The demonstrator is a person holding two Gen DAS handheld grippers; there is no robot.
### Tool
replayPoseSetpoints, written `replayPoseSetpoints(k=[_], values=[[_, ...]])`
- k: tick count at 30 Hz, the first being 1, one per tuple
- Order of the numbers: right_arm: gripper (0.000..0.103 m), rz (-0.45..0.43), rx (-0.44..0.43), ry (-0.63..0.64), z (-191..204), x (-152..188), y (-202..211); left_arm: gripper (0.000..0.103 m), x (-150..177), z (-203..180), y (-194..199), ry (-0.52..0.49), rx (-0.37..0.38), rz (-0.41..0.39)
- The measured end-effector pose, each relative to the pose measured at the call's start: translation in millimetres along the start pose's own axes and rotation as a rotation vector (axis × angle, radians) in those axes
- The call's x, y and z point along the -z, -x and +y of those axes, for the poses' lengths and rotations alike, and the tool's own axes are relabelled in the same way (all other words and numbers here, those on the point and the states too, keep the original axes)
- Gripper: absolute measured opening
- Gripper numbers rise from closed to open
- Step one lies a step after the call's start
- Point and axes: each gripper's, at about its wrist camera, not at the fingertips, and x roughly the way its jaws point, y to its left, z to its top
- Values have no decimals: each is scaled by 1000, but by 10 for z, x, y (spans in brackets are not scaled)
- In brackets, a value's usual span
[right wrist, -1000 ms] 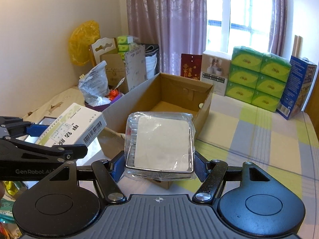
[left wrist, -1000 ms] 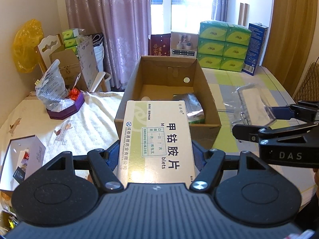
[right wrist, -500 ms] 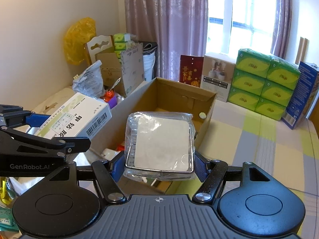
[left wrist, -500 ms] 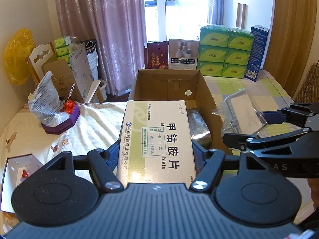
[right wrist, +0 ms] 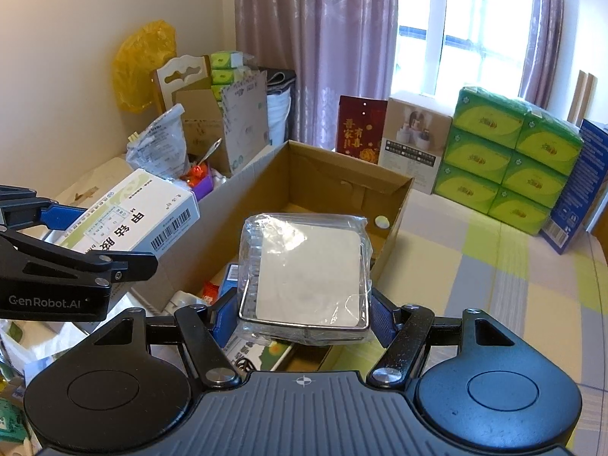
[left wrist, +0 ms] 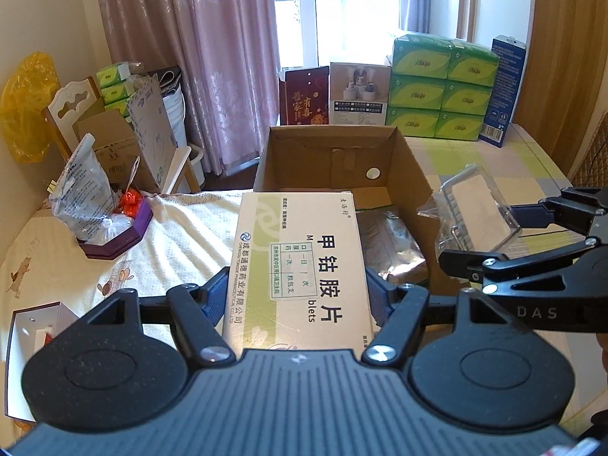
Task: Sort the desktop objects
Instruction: 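Carry the medicine box and plastic box over the cardboard box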
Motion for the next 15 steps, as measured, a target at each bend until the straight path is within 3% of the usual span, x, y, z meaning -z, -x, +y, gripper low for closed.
replayPoseSetpoints(k=[15], values=[[66, 13, 26, -16, -265, -214, -294, 67, -208, 28, -411, 2, 21, 39]])
